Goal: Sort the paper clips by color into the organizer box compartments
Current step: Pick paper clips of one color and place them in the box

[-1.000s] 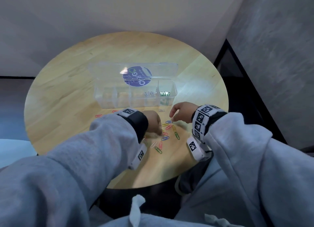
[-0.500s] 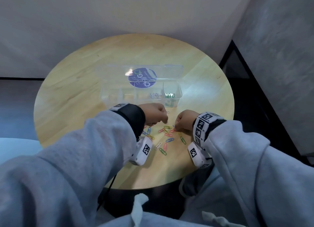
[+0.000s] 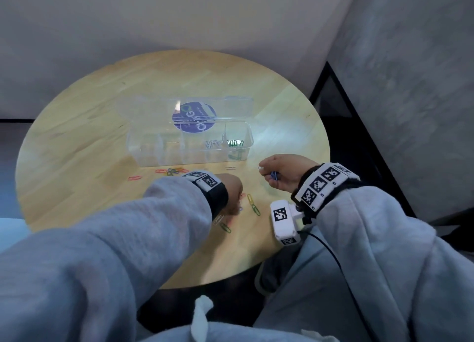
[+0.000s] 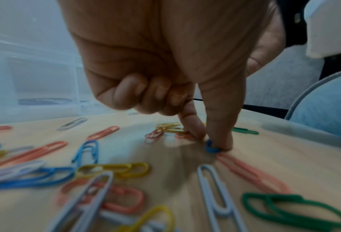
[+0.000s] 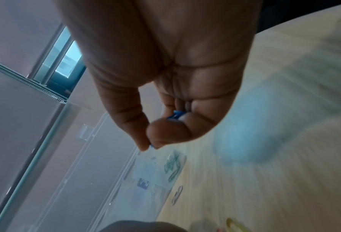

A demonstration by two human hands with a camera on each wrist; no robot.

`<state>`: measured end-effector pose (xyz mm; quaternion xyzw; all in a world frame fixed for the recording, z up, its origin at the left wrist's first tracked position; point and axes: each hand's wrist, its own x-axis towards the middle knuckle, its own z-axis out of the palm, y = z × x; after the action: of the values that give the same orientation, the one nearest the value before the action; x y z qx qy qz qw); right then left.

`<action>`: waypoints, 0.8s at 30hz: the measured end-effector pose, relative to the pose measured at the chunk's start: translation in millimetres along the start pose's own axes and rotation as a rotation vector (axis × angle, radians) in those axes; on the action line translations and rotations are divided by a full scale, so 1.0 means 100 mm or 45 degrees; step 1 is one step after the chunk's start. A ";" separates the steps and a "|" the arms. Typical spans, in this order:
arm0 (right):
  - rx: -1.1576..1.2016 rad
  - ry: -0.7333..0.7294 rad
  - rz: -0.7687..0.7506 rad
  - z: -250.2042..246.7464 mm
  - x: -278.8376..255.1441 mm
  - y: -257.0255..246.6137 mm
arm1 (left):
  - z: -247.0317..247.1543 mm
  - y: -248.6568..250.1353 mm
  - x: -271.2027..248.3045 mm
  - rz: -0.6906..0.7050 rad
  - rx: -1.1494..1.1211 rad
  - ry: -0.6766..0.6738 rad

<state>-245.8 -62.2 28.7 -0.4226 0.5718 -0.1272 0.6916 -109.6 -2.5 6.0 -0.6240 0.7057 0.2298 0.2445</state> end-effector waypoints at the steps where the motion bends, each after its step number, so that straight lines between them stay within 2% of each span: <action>1: 0.041 -0.019 -0.006 0.01 -0.01 0.00 | 0.00 0.01 0.00 -0.004 0.010 -0.010; 6: 0.144 -0.036 0.007 0.09 -0.01 0.04 | -0.01 0.05 -0.01 -0.008 0.009 -0.057; 9: 0.221 -0.006 0.016 0.11 -0.02 0.04 | 0.00 0.02 -0.02 -0.011 -0.126 -0.083; 11: 0.284 0.006 0.015 0.13 -0.03 0.01 | -0.02 -0.04 -0.08 -0.019 -0.260 -0.043; 13: 0.351 0.018 -0.004 0.16 -0.04 -0.05 | -0.07 -0.18 -0.14 -0.016 -0.502 0.031; 17: 0.404 -0.034 -0.089 0.34 -0.04 -0.21 | -0.22 -0.58 -0.28 -0.013 -1.370 0.150; 19: 0.413 -0.084 -0.111 0.47 -0.01 -0.30 | -0.30 -0.78 -0.35 -0.015 -1.673 0.270; 22: 0.419 -0.119 -0.097 0.67 0.04 -0.42 | -0.42 -1.05 -0.39 -0.084 -1.937 0.472; 24: 0.413 -0.130 -0.083 0.79 0.08 -0.48 | -0.46 -1.18 -0.37 -0.129 -2.008 0.538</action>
<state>-157.5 -62.0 58.1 -0.3298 0.4938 -0.2185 0.7744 8.8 -16.1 62.8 -0.6739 0.3385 0.5249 -0.3945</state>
